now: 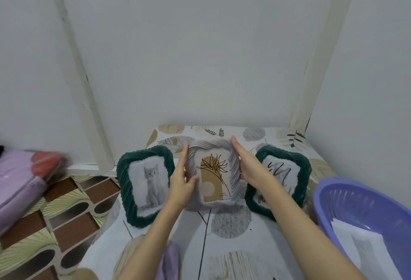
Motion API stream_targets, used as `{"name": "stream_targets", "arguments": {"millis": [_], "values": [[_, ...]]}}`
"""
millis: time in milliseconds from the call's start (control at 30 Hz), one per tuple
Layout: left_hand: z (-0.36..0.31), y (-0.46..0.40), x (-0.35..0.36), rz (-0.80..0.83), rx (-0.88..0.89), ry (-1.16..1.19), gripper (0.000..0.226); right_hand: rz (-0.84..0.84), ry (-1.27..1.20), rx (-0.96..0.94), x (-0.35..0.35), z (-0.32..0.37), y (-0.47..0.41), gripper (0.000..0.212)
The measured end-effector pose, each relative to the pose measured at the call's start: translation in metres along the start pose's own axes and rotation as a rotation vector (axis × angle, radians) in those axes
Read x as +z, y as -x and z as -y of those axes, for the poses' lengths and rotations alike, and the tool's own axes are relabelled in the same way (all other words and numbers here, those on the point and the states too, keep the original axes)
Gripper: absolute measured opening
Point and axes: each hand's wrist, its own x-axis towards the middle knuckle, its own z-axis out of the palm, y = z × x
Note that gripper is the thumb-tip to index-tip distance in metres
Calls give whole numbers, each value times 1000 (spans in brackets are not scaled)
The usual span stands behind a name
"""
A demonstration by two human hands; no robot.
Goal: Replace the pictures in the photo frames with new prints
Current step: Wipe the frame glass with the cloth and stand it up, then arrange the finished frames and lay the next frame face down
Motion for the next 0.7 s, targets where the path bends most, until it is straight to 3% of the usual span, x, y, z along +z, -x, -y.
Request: {"name": "stream_targets", "arguments": {"millis": [233,333,400,567,700], "values": [[23,-19,6,11,27,-89,98,-58,-81,35,4,-13,-25,89],[24,-21,7,42,33,-113,98,-73,-81,26,4,-17,-21,48],[24,-23,8,61,28,-124,96,-75,-83,45,2,-19,-21,37],[22,-23,11,67,-12,-158,90,-89,-74,40,4,-15,-13,42],[15,-20,13,58,-22,-243,87,-183,149,-25,6,-22,12,94]]}}
